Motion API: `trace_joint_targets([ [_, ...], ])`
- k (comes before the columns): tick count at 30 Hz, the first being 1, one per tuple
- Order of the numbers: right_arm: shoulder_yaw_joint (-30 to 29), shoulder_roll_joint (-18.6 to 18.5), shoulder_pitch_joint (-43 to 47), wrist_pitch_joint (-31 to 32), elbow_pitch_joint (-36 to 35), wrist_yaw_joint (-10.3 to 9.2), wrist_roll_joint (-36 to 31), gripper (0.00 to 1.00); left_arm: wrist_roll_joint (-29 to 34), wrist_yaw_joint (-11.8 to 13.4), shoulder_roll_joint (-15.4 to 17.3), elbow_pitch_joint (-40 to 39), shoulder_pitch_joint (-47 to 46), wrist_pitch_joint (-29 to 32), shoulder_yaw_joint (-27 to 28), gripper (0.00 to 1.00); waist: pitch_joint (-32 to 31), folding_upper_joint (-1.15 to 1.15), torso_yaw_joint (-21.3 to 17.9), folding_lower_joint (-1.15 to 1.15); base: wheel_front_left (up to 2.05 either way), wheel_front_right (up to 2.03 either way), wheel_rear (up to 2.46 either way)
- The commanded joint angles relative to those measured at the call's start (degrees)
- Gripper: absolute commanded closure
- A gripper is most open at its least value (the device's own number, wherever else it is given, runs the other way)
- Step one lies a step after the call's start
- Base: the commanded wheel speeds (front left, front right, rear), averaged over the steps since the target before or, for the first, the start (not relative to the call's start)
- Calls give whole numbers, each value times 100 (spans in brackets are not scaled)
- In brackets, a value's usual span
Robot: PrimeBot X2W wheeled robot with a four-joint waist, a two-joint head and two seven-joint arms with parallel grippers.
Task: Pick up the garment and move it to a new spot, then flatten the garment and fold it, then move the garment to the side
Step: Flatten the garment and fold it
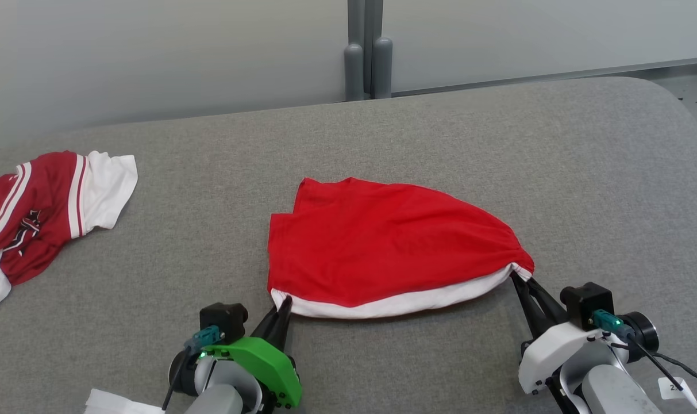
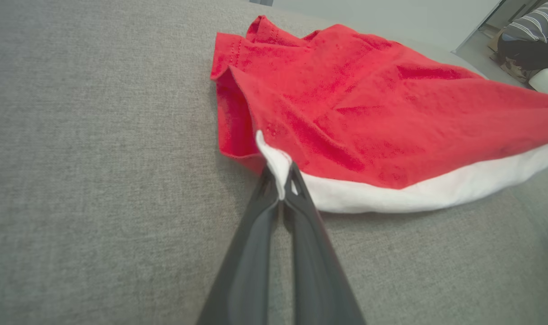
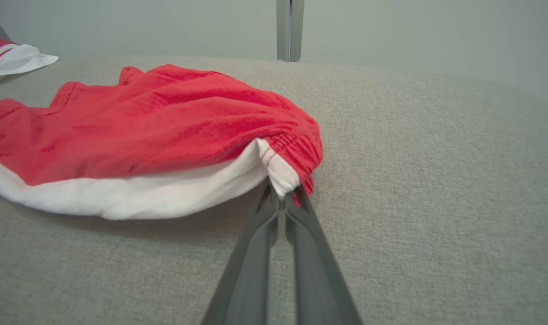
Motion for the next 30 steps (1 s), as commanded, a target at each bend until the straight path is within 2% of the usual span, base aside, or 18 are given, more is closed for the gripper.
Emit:
trace_joint_targets([
  [1, -36, -27, -53, -54, -5, 0, 11, 100, 92, 9, 24, -154, 29, -17, 98, 100, -19, 24, 7, 0, 0, 0, 0],
  [6, -163, -37, -31, -94, -158, 0, 6, 100, 263, 28, 80, -631, 206, -10, 348, 100, -86, 24, 23, 0, 0, 0, 0],
  [12, -410, -34, 44, -143, -704, 0, 13, 100, 517, 83, 142, -1448, 406, -12, 697, 100, -287, 24, 33, 0, 0, 0, 0],
  [23, -706, -27, 295, 61, -2195, 0, -25, 100, 715, 260, 269, -3043, 730, -11, 1031, 100, -540, 24, 13, 0, 0, 0, 0],
  [30, -853, -1, 604, 506, -3267, 0, 54, 100, 588, 456, 406, -4110, 1050, 215, 1129, 100, -535, 24, 27, 0, 0, 0, 0],
])
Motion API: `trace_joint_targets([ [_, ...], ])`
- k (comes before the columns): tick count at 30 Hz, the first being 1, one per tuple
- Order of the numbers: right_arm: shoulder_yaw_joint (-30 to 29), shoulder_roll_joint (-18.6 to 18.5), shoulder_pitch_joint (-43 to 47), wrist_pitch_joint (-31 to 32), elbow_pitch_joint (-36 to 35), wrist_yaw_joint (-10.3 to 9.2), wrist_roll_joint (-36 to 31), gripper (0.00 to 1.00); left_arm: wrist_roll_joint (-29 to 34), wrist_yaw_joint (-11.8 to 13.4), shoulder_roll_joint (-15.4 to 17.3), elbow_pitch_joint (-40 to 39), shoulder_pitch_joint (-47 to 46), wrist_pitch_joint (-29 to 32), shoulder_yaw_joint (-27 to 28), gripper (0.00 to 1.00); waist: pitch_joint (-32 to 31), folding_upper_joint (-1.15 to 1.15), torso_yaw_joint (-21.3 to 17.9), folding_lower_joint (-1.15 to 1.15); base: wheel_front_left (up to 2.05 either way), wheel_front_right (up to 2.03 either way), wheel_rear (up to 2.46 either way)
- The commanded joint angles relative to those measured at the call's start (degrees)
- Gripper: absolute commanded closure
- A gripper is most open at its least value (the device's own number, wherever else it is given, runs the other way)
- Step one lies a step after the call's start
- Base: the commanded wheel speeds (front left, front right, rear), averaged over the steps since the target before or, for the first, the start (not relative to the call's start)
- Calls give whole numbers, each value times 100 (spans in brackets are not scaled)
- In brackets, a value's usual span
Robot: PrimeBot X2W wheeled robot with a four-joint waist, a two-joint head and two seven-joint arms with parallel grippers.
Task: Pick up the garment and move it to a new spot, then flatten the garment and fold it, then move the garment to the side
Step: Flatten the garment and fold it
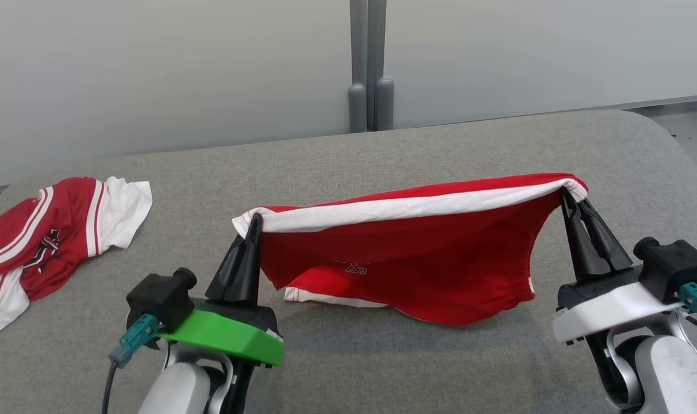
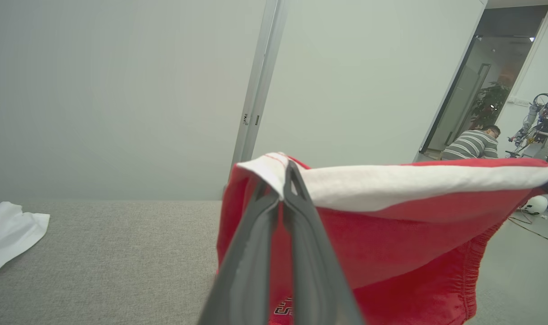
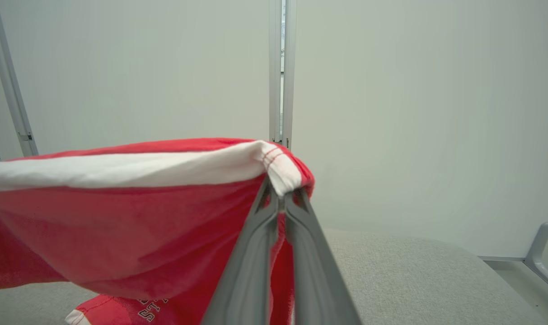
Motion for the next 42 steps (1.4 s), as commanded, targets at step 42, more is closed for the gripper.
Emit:
trace_joint_targets([
  [42, 1667, -422, -5177, -628, 4203, -1, 39, 100, -206, -427, 331, 2145, -4101, -165, 114, 100, 2009, 24, 550, 0, 0, 0, 0],
])
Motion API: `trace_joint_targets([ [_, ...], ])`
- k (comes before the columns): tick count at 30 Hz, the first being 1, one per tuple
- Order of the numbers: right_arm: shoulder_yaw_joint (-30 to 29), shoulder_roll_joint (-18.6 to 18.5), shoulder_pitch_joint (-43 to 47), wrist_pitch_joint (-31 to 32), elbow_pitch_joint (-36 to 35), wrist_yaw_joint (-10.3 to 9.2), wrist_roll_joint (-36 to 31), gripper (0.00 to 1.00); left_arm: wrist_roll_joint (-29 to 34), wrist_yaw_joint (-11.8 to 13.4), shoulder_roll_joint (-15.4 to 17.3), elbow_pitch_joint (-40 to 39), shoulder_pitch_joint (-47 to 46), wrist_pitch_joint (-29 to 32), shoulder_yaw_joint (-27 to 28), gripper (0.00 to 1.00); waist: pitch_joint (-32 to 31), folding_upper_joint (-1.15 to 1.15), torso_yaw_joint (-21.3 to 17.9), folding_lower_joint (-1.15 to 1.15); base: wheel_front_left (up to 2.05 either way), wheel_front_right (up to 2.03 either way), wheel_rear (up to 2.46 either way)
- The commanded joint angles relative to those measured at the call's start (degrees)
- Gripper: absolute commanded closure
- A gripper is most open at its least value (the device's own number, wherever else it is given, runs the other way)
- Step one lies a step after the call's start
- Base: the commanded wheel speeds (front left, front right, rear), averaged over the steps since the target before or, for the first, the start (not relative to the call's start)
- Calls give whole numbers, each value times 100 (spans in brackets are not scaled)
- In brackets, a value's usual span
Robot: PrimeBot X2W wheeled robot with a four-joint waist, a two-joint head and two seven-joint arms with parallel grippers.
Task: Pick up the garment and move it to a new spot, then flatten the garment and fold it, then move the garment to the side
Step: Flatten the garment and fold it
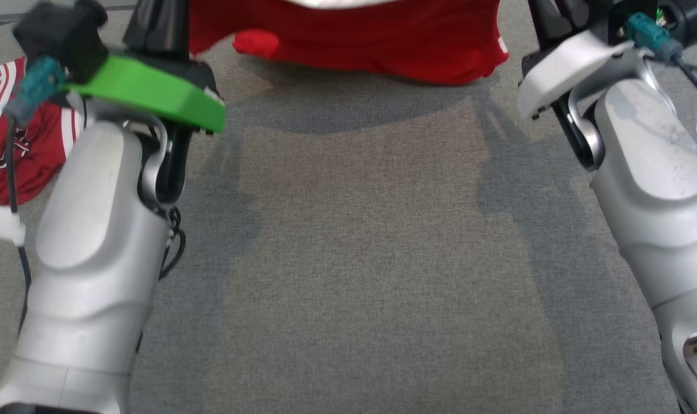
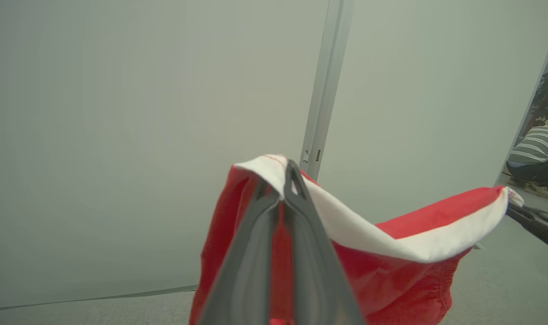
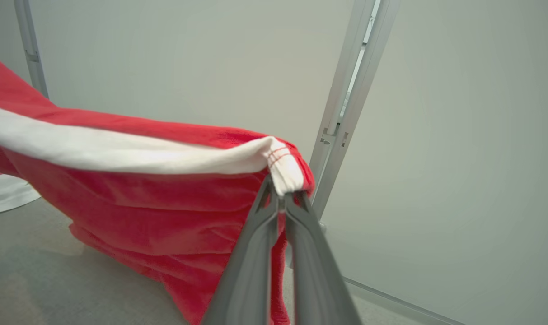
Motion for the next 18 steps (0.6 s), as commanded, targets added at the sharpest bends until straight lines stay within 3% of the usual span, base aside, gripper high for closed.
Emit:
trace_joint_targets([
  [1, 15, -58, 324, -16, -200, -2, 103, 100, 50, -20, 56, -275, 432, 2, 69, 100, 41, 24, 14, -1, 0, 0, 0],
  [10, -63, -208, 2255, -17, -1664, -2, 498, 100, 449, -18, 177, -2058, 2753, 1, 369, 100, -250, 24, 13, -1, 0, 0, 0],
  [18, -309, -223, 3698, -17, -2607, -2, 399, 100, 455, 202, 83, -2755, 4358, 2, 376, 100, -602, 24, 72, -1, 0, 0, 0],
])
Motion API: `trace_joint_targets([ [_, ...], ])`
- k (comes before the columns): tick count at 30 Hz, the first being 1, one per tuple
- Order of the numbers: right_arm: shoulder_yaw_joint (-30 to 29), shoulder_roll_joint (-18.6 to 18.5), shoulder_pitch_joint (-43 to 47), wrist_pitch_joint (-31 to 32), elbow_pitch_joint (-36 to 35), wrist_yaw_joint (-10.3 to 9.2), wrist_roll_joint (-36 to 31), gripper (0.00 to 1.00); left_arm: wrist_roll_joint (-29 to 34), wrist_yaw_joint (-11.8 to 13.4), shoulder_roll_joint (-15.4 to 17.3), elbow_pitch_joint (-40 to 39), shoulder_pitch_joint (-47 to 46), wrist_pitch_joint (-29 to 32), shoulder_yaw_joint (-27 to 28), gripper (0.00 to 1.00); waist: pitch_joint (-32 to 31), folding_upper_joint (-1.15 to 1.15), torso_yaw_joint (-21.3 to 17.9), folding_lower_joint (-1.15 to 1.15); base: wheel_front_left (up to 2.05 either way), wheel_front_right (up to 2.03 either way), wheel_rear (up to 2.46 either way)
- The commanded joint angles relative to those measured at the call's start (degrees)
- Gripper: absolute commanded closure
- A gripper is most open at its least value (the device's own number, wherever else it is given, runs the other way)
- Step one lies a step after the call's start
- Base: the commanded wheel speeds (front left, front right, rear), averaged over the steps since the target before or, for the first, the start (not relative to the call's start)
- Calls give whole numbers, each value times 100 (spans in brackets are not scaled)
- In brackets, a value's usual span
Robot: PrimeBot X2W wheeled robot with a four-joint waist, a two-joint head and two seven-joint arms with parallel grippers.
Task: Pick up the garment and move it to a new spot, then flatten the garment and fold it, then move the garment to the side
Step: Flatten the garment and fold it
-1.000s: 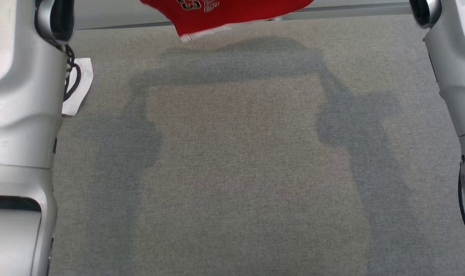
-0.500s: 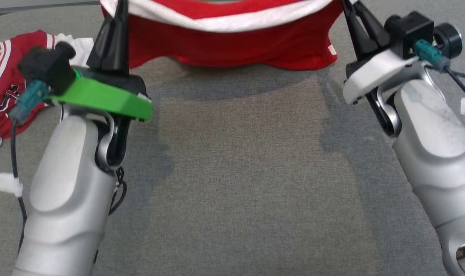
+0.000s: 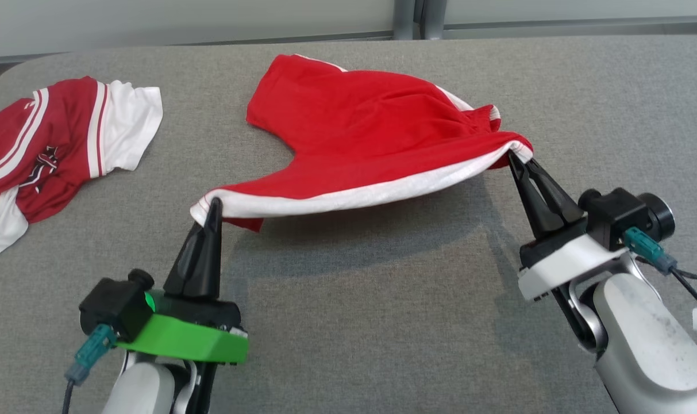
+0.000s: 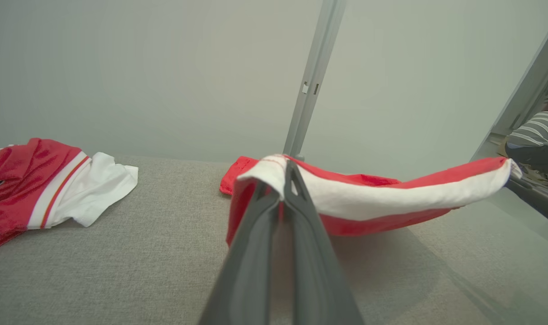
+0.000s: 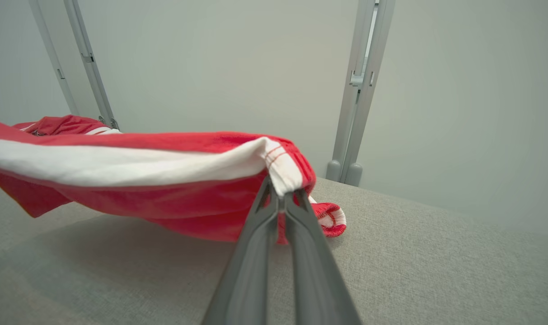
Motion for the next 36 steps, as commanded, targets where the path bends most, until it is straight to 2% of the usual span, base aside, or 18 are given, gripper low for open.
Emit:
trace_joint_targets([
  [1, -83, 26, 277, -18, -144, -2, -74, 100, -67, 67, -13, -109, 265, 5, -10, 100, -154, 24, 42, 0, 0, 0, 0],
  [16, -640, 411, 2151, -17, -932, -2, -512, 100, -176, 470, 80, -524, 1902, 80, -55, 100, -815, 24, 175, 0, 0, 0, 0],
  [26, -722, 568, 3081, -18, -1288, -3, -576, 100, -224, 627, 110, -709, 2414, 91, -51, 100, -1148, 24, 27, 0, 0, 0, 0],
  [36, -637, 623, 3715, 82, -1636, -3, -573, 100, -329, 746, 62, -918, 2822, 80, -72, 100, -1191, 24, -212, 0, 0, 0, 0],
])
